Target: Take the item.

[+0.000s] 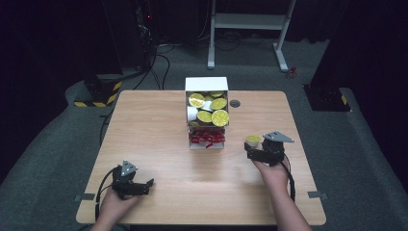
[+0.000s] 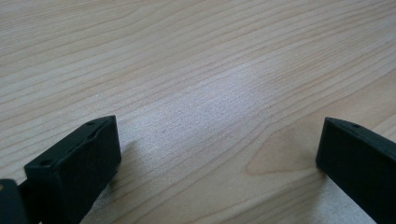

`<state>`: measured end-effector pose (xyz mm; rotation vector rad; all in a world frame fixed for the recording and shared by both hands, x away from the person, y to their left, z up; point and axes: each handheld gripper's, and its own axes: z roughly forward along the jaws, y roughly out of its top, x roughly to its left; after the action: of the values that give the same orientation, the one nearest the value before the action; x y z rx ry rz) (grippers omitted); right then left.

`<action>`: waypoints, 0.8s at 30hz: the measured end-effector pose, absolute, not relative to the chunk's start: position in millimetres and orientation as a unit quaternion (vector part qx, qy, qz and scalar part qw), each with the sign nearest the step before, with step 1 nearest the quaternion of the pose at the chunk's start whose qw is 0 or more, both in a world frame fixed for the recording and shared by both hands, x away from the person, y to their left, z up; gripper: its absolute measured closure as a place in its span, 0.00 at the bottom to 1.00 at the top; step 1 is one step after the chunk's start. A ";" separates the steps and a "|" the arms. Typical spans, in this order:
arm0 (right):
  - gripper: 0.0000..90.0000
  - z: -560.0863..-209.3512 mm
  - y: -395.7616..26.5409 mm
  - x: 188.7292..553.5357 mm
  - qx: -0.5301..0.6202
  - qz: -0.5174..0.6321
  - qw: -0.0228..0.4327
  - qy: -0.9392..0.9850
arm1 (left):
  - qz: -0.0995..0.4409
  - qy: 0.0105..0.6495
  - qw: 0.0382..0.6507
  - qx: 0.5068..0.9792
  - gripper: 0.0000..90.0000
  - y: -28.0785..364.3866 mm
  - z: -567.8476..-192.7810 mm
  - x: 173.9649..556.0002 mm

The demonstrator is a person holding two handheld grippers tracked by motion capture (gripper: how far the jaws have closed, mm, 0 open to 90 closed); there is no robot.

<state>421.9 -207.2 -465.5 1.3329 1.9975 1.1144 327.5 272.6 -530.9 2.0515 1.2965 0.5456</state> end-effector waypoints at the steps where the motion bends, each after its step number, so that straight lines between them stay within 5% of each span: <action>1: 0.13 -464.8 -205.0 416.4 0.487 0.410 0.244 0.731 | 0.208 0.494 0.321 0.781 0.00 272.6 -530.9 327.5; 11: 0.11 -465.1 -188.0 371.6 0.448 0.426 0.244 0.747 | 0.208 0.495 0.323 0.779 0.00 272.2 -531.1 327.6; 24: 0.11 -517.1 -156.9 338.9 0.414 0.389 0.190 0.801 | 0.208 0.495 0.323 0.779 0.00 272.2 -531.1 327.4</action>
<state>338.9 -156.9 -517.1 1.1639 2.2509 1.0938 327.4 272.2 -531.1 2.0455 1.2986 0.5462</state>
